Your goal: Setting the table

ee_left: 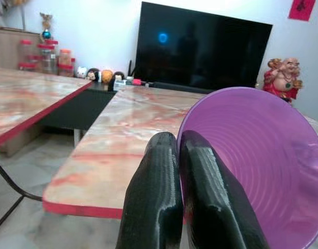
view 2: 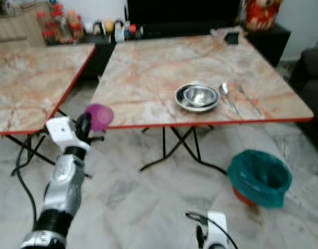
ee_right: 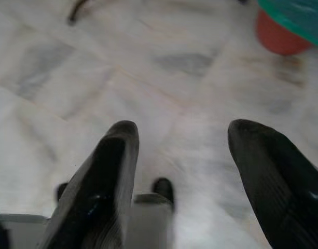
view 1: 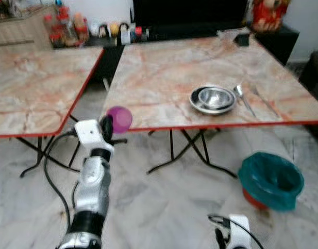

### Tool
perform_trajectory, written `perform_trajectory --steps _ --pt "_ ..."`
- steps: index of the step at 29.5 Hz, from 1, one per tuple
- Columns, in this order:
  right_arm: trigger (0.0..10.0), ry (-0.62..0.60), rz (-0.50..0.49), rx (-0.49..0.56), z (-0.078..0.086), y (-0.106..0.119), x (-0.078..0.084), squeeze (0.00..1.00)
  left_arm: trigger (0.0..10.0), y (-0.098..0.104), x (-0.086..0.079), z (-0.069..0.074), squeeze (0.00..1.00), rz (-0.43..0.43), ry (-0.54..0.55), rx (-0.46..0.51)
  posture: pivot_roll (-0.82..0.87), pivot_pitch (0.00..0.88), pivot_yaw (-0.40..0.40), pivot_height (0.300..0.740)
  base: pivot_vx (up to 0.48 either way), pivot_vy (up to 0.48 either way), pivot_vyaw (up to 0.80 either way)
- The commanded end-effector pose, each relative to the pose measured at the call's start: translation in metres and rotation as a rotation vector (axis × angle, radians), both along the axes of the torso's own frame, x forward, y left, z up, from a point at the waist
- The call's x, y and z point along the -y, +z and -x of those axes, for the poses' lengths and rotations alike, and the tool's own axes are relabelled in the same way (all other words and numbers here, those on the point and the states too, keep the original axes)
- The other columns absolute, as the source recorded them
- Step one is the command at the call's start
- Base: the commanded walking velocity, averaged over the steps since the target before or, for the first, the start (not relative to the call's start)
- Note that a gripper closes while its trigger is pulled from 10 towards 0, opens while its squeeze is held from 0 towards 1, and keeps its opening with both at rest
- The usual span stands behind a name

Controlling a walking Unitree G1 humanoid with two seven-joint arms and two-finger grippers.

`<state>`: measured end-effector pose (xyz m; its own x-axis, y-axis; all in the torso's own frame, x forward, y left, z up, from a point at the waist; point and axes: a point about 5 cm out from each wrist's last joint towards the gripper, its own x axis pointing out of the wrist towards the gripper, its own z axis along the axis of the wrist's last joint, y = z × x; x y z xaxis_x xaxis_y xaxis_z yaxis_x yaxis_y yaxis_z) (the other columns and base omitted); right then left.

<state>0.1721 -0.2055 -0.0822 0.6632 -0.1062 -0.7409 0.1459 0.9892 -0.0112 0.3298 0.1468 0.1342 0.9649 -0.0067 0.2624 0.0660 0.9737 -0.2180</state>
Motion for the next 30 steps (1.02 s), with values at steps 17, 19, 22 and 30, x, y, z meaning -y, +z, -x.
perform_trajectory --steps 17,19,22,30 --pt "10.0 -0.017 -0.016 0.009 -0.004 0.000 -0.010 0.00 10.0 0.015 -0.012 -0.005 0.00 -0.001 0.020 0.036 -0.08 0.000 0.071 0.740 0.397 0.000 0.00" --pt "10.0 -0.020 -0.010 -0.009 0.001 -0.002 -0.008 0.00 10.0 0.017 -0.012 -0.006 0.00 -0.002 0.021 0.041 -0.09 0.000 0.075 0.740 0.420 0.000 0.00" --pt "10.0 -0.024 -0.005 -0.026 0.007 -0.004 -0.006 0.00 10.0 0.019 -0.012 -0.007 0.00 -0.002 0.021 0.045 -0.09 0.000 0.078 0.740 0.417 0.000 0.00" --pt "10.0 -0.040 -0.001 -0.059 0.022 -0.010 -0.003 0.00 10.0 0.023 -0.009 -0.008 0.00 -0.002 0.002 0.058 -0.09 0.000 0.085 0.740 0.418 0.000 0.00"
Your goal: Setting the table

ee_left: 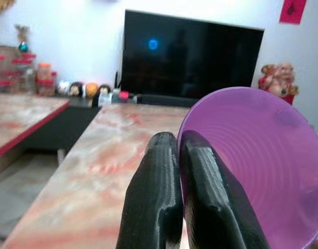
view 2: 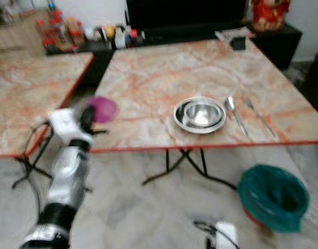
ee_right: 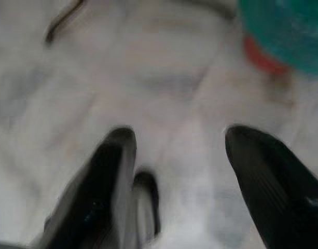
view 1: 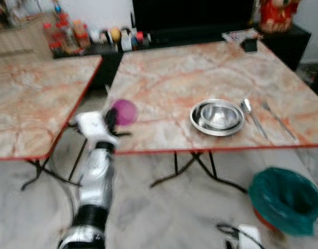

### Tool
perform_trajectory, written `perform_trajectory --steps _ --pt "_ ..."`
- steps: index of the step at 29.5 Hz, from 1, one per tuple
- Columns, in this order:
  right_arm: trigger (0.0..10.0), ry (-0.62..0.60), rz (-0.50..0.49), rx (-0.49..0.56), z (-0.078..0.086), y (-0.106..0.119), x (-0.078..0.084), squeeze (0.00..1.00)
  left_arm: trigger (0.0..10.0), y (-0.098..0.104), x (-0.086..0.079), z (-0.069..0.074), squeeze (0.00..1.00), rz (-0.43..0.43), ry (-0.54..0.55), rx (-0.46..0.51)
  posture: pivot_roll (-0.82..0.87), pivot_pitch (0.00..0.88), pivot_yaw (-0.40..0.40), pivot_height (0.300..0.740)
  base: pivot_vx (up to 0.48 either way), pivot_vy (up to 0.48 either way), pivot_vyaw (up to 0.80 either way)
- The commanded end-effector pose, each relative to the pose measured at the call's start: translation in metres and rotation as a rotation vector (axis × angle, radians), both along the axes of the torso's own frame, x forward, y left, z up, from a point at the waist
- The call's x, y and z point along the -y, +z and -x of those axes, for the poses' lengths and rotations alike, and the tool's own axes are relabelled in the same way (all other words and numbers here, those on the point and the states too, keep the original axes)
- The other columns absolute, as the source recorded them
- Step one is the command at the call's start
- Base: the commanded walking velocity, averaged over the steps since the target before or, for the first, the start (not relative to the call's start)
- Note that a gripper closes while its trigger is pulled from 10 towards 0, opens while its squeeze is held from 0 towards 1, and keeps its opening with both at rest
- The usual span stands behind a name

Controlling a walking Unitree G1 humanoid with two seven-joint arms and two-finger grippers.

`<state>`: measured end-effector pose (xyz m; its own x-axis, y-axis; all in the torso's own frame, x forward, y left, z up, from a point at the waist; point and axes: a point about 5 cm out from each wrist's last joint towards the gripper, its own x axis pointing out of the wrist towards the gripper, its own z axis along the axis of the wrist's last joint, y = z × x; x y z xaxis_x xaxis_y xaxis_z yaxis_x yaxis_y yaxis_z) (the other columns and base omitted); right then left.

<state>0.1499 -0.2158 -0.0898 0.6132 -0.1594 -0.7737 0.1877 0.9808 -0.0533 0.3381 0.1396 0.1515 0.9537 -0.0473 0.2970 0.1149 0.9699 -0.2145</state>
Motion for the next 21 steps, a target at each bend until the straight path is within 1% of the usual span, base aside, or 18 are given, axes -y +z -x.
perform_trajectory --steps 1,7,12,16,17,19,21 --pt "10.0 0.003 -0.034 -0.001 0.000 -0.003 -0.013 0.00 10.0 0.006 -0.016 0.000 0.00 -0.001 0.043 0.022 -0.09 0.000 0.085 0.740 0.420 0.000 0.00" --pt "10.0 0.006 -0.032 -0.008 0.002 -0.003 -0.014 0.00 10.0 0.008 -0.014 0.000 0.00 -0.005 0.030 0.026 -0.09 0.000 0.087 0.740 0.423 0.000 0.00" --pt "10.0 0.019 -0.031 -0.013 0.001 -0.004 -0.017 0.00 10.0 0.004 -0.008 0.000 0.00 -0.021 -0.025 0.003 -0.09 0.000 0.091 0.740 0.421 0.000 0.00" --pt "10.0 0.010 -0.034 -0.012 0.002 -0.004 -0.017 0.00 10.0 0.004 -0.007 0.000 0.00 -0.019 -0.027 0.007 -0.09 0.000 0.094 0.740 0.423 0.000 0.00" --pt "10.0 0.009 -0.033 -0.013 0.002 -0.004 -0.017 0.00 10.0 0.005 -0.004 0.000 0.00 -0.020 -0.053 0.007 -0.09 0.000 0.097 0.740 0.304 0.000 0.00" --pt "10.0 0.009 -0.033 -0.014 0.002 -0.004 -0.017 0.00 10.0 0.005 -0.003 -0.001 0.00 -0.020 -0.066 0.006 -0.09 0.000 0.097 0.740 0.304 0.000 0.00" --pt "10.0 0.005 -0.032 -0.018 0.003 -0.004 -0.018 0.00 10.0 0.006 0.001 -0.001 0.00 -0.024 -0.107 0.000 -0.09 0.000 0.098 0.740 0.000 0.000 0.00"
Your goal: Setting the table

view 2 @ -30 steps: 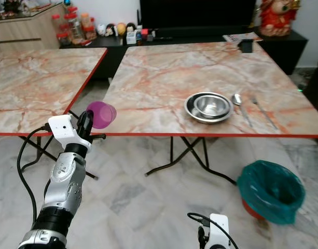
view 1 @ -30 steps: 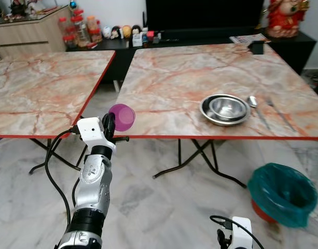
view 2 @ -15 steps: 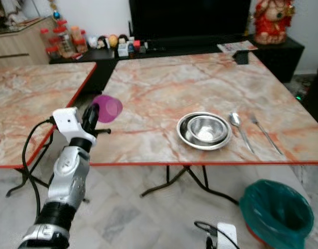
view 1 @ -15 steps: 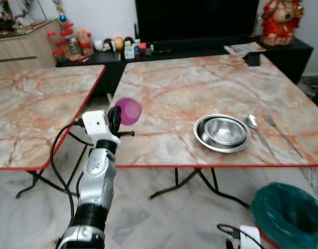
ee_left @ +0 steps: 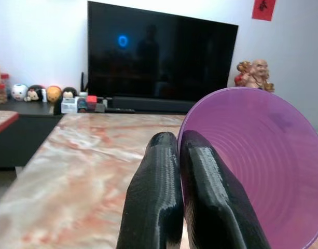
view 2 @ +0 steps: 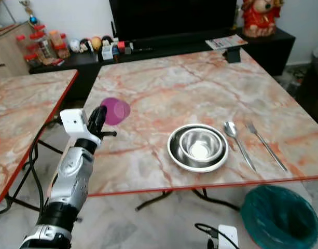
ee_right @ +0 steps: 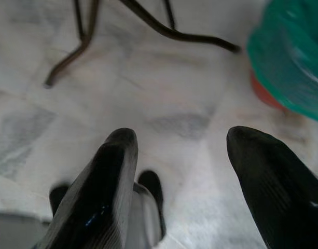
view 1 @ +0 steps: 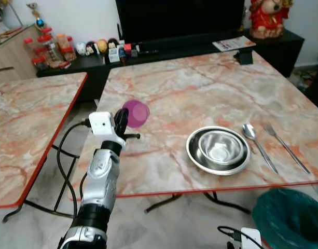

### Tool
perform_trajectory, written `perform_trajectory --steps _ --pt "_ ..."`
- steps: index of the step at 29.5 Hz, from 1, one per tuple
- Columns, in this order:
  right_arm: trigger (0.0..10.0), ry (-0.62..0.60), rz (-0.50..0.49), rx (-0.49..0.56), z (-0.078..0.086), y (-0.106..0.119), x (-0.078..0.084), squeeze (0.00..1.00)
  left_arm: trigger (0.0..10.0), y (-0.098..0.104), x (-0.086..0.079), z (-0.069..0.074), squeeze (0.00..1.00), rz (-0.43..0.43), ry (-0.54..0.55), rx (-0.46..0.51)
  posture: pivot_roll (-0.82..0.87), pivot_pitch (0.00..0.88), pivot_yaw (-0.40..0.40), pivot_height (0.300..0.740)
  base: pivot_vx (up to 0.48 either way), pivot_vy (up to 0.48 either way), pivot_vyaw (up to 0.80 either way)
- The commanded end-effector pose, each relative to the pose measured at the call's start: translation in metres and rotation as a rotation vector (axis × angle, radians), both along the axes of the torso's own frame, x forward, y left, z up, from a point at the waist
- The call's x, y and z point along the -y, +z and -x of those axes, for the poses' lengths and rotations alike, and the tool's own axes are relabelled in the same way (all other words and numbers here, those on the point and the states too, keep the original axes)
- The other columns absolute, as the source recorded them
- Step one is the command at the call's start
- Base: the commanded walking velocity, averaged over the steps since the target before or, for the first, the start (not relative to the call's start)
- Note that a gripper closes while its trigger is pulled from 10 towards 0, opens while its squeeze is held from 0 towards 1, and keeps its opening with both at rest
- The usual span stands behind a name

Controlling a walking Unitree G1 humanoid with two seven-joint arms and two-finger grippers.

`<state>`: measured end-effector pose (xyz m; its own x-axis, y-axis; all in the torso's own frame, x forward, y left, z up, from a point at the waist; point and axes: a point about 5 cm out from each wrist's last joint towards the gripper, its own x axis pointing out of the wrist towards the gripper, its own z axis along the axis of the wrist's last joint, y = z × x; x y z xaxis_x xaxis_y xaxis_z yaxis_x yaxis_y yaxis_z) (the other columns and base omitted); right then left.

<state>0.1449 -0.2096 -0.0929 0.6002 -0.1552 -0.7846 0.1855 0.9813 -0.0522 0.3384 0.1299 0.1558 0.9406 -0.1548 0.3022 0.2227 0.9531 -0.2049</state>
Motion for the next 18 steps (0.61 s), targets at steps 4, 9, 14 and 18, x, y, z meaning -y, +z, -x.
perform_trajectory --steps 4,9,14,18 --pt "10.0 0.000 -0.029 -0.003 -0.002 -0.002 -0.012 0.00 10.0 0.003 -0.001 -0.001 0.00 -0.040 -0.070 -0.023 -0.09 0.000 0.101 0.740 0.000 0.000 0.00" --pt "10.0 -0.010 -0.031 -0.002 -0.002 -0.002 -0.014 0.00 10.0 0.004 0.009 -0.006 0.00 -0.183 -0.251 -0.116 -0.09 0.000 0.107 0.740 0.000 0.000 0.00" --pt "10.0 -0.011 -0.032 -0.001 -0.003 -0.002 -0.014 0.00 10.0 0.009 0.008 -0.010 0.00 -0.221 -0.266 -0.106 -0.09 0.000 0.101 0.740 0.000 0.000 0.00" --pt "10.0 -0.013 -0.030 0.000 -0.004 -0.001 -0.013 0.00 10.0 0.012 0.016 -0.011 0.00 -0.258 -0.319 -0.113 -0.08 0.000 0.093 0.740 0.000 0.000 0.00"
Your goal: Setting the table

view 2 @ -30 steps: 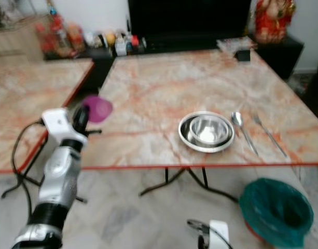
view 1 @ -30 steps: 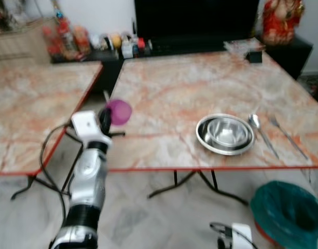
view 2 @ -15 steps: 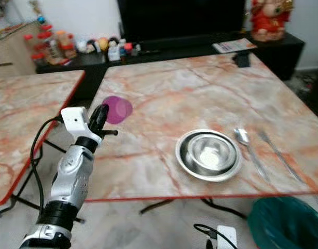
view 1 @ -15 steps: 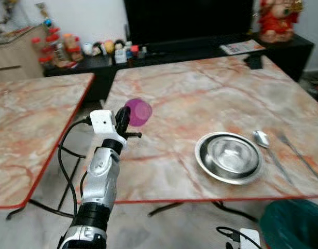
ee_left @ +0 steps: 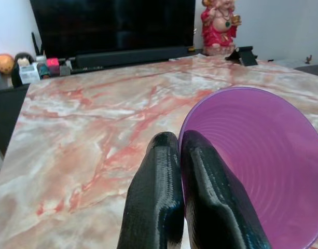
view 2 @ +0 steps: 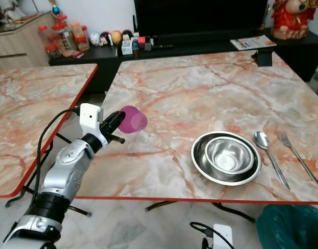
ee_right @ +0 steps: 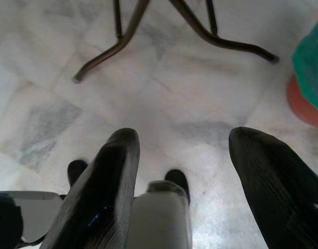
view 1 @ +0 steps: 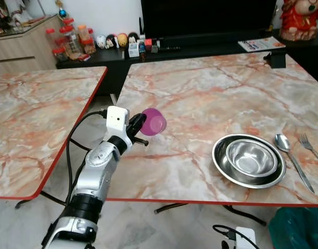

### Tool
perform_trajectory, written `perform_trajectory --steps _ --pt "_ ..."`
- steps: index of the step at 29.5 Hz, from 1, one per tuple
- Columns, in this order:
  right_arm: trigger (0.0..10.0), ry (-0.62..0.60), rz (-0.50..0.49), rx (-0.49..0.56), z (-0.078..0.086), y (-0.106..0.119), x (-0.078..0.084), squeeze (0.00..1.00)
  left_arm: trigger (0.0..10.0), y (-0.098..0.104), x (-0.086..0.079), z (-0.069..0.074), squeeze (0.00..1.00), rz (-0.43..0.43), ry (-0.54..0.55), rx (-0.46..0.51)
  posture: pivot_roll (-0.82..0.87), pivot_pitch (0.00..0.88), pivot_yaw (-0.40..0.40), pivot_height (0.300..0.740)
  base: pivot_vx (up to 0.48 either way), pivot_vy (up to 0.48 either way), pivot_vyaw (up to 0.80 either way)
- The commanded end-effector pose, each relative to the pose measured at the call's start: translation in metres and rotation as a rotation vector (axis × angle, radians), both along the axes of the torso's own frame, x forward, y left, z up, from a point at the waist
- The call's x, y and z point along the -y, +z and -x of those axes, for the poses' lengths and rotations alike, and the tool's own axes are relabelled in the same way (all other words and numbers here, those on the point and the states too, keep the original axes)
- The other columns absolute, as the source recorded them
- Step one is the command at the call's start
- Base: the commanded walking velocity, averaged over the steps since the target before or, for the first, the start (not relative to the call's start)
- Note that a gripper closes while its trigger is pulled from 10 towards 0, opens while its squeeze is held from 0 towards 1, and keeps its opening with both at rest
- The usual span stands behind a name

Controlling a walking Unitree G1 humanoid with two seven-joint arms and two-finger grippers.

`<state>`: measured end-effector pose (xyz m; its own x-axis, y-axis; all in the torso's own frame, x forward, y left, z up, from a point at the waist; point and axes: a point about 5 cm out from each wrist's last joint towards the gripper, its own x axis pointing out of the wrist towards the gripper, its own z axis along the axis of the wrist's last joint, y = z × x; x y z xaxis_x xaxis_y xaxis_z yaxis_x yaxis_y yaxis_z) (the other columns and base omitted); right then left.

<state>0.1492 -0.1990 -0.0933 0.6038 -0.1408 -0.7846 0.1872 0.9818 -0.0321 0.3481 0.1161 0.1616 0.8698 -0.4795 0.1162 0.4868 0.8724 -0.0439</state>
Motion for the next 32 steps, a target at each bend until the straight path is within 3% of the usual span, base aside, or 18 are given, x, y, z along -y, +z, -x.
perform_trajectory --steps 1,9,18,24,27,32 --pt "10.0 -0.011 -0.009 -0.004 0.000 0.000 -0.002 0.00 10.0 0.008 0.006 -0.002 0.00 -0.066 -0.048 0.007 -0.08 0.000 0.089 0.740 0.000 0.000 0.00" --pt "10.0 -0.031 -0.015 0.013 -0.006 0.002 -0.003 0.00 10.0 0.005 0.048 -0.017 0.00 -0.306 -0.265 -0.092 -0.10 0.000 0.112 0.740 0.000 0.000 0.00" --pt "10.0 -0.058 -0.025 0.008 -0.002 0.000 -0.007 0.00 10.0 0.010 0.078 -0.023 0.00 -0.356 -0.353 -0.129 -0.12 0.000 0.138 0.740 0.000 0.000 0.00" --pt "10.0 -0.068 -0.031 0.006 0.000 -0.001 -0.009 0.00 10.0 0.007 0.085 -0.027 0.00 -0.445 -0.371 -0.178 -0.12 0.000 0.147 0.740 0.000 0.000 0.00" --pt "10.0 -0.074 -0.030 0.004 0.002 -0.002 -0.008 0.00 10.0 0.006 0.080 -0.029 0.00 -0.518 -0.377 -0.216 -0.12 0.000 0.146 0.740 0.000 0.000 0.00" --pt "10.0 -0.075 -0.030 0.002 0.003 -0.002 -0.009 0.00 10.0 0.006 0.072 -0.033 0.00 -0.560 -0.381 -0.253 -0.11 0.000 0.148 0.740 0.000 0.000 0.00"
